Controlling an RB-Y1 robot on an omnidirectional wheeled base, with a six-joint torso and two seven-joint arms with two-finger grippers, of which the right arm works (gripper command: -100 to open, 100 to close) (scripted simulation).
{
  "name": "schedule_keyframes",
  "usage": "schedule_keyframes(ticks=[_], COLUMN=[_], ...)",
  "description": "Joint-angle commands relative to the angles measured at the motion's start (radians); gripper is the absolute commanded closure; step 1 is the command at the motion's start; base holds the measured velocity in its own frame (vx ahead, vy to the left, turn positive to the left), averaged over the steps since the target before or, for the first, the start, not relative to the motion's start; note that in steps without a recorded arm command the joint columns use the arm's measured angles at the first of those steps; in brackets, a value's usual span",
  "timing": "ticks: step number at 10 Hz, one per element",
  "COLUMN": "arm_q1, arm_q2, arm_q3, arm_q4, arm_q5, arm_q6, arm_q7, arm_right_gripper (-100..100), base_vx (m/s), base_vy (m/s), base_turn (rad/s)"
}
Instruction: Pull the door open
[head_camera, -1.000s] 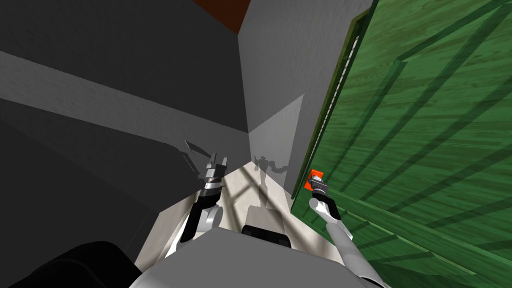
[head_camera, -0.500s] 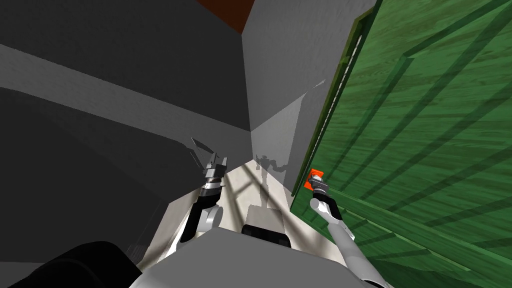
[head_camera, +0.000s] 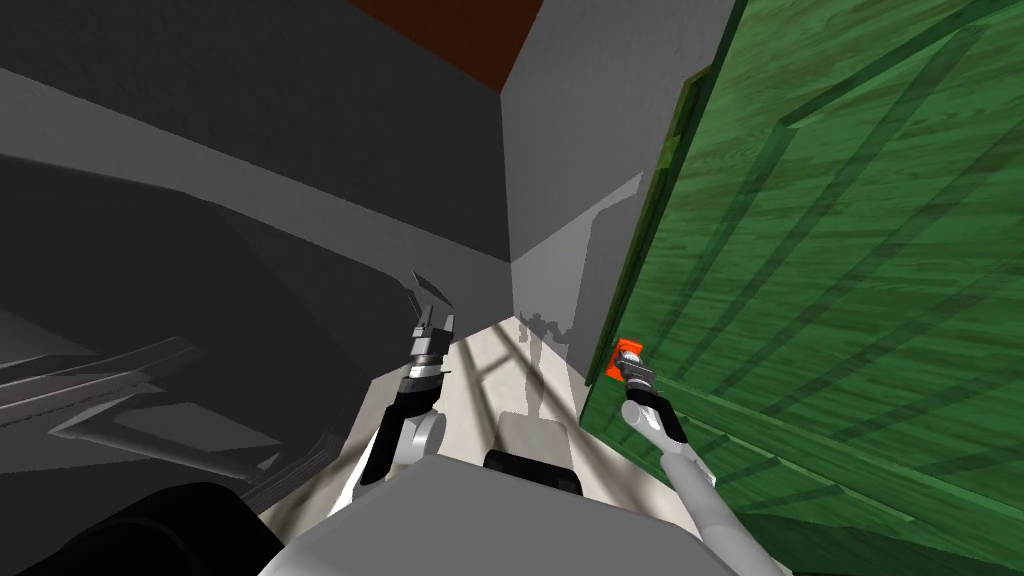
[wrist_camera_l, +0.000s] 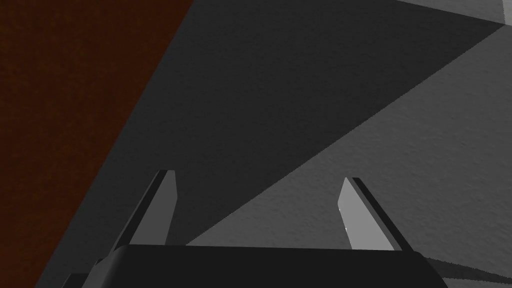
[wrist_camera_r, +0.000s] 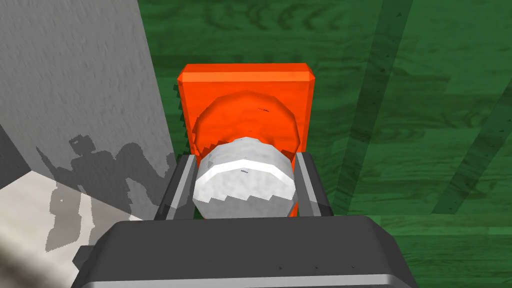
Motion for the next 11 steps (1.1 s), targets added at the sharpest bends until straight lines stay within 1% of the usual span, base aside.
schedule_keyframes(ticks=[1, 2, 3, 4, 11], arm_q1=[0.002, 0.004, 0.001, 0.007, 0.03], arm_q2=[-0.011, -0.014, -0.013, -0.018, -0.05], arm_q3=[0.021, 0.026, 0.023, 0.039, 0.103], arm_q4=[-0.009, -0.011, 0.002, -0.004, -0.044], arm_q5=[0.0, 0.0, 0.001, 0.003, 0.011], arm_q6=[0.003, 0.004, 0.0, 0.003, 0.008], arm_q7=[-0.023, -0.028, -0.025, -0.037, -0.089], arm_right_gripper=[100, 100, 100, 100, 100], base_vx=[-0.22, -0.202, -0.083, -0.118, -0.207], base_vy=[-0.036, -0.048, -0.021, -0.014, -0.046], base_turn=[0.128, 0.088, 0.03, 0.079, 0.103])
